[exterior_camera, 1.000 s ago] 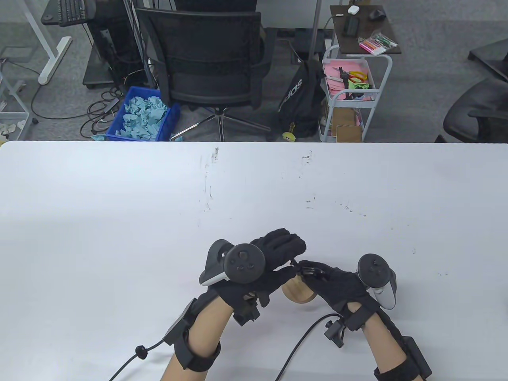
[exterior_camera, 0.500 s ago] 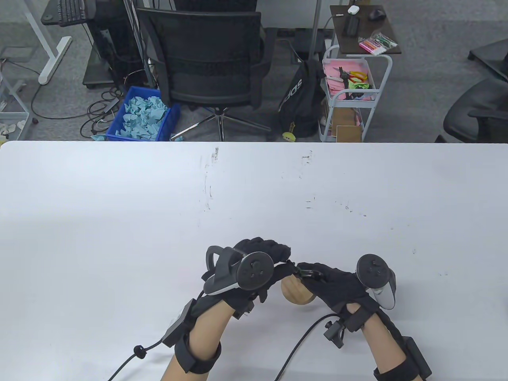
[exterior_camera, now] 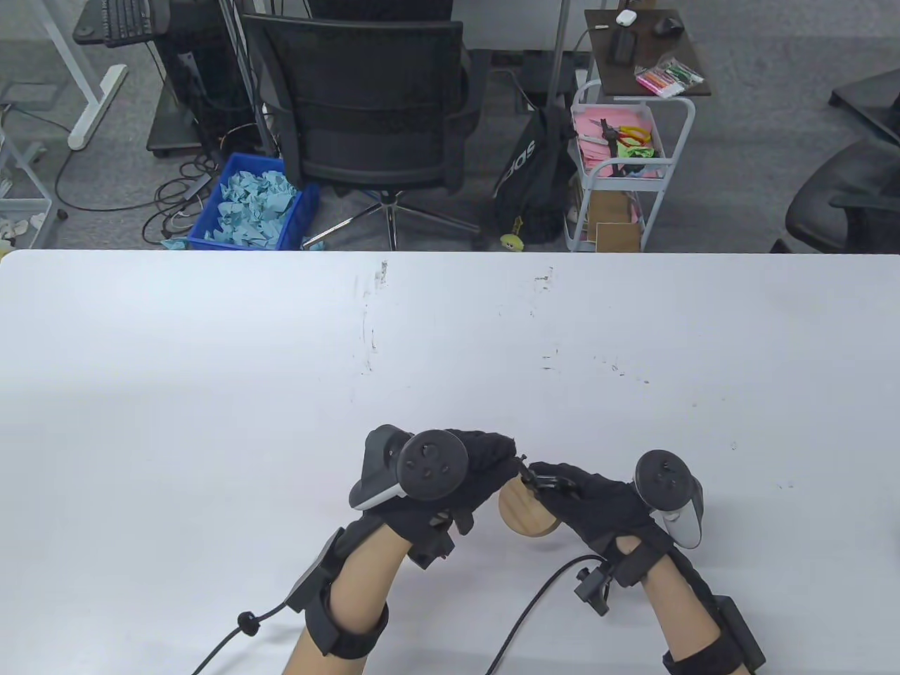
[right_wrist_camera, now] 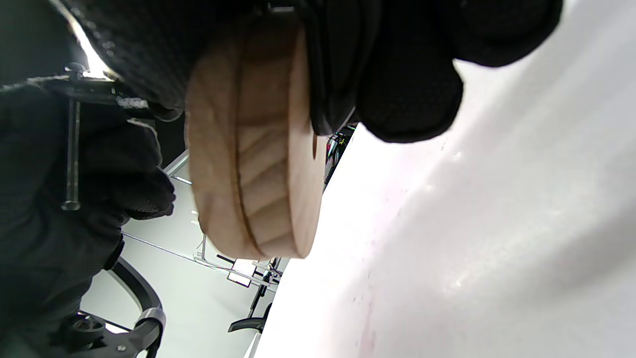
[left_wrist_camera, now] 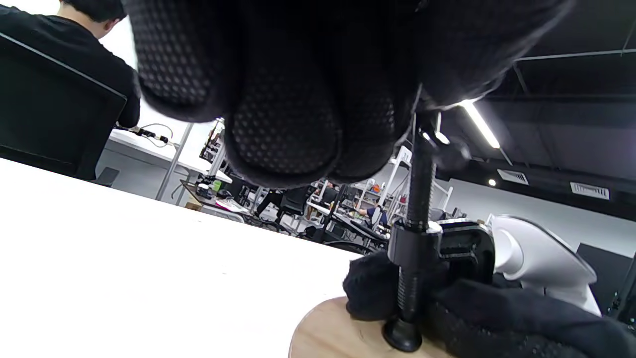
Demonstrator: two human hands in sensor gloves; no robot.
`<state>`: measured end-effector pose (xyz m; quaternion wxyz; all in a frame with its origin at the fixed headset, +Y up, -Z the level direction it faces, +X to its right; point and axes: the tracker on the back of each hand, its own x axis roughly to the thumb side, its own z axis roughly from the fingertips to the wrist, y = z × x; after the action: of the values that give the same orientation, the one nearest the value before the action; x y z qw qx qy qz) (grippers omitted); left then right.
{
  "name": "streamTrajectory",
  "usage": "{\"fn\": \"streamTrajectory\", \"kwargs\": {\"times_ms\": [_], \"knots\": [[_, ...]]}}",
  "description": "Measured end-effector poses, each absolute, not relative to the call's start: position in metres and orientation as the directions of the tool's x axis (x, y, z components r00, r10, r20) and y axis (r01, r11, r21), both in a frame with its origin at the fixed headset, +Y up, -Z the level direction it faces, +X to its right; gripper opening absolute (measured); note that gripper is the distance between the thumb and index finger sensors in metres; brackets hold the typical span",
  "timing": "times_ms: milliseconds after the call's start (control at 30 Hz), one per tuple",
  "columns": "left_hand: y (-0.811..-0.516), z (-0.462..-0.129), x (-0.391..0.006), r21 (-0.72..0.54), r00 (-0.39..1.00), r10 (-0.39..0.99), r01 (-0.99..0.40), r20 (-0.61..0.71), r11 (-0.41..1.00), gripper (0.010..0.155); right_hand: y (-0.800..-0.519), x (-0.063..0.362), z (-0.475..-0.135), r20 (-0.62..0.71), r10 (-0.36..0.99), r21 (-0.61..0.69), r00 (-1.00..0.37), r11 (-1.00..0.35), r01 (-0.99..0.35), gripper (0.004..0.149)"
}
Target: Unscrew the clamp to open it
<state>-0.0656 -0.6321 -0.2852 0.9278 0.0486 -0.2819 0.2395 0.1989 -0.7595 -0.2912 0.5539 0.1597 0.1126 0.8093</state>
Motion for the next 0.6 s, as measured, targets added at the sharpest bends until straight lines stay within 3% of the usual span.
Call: {"fn": "streamTrajectory", "kwargs": {"times_ms": [100, 300, 433, 600], "knots": [[-0.632, -0.285, -0.068, 0.017, 0.77, 0.363, -0.436, 0.526, 0.9, 0.045, -0.759, 0.199, -0.291, 0.139, 0.934, 0.356, -0.329, -0.358, -0.863, 0.045], [-0.636, -0.284, -0.059, -0.146, 0.654, 0.447, -0.461, 0.611, 0.875, 0.059, -0.759, 0.199, -0.291, 0.136, 0.937, 0.356, -0.322, -0.349, -0.867, 0.045], [-0.637, -0.282, -0.054, -0.111, 0.664, 0.42, -0.455, 0.619, 0.884, 0.06, -0.759, 0.197, -0.29, 0.144, 0.933, 0.362, -0.331, -0.361, -0.859, 0.045], [-0.639, -0.279, -0.051, 0.01, 0.72, 0.365, -0.458, 0.59, 0.889, 0.049, -0.759, 0.194, -0.289, 0.148, 0.929, 0.369, -0.338, -0.369, -0.853, 0.045]]}}
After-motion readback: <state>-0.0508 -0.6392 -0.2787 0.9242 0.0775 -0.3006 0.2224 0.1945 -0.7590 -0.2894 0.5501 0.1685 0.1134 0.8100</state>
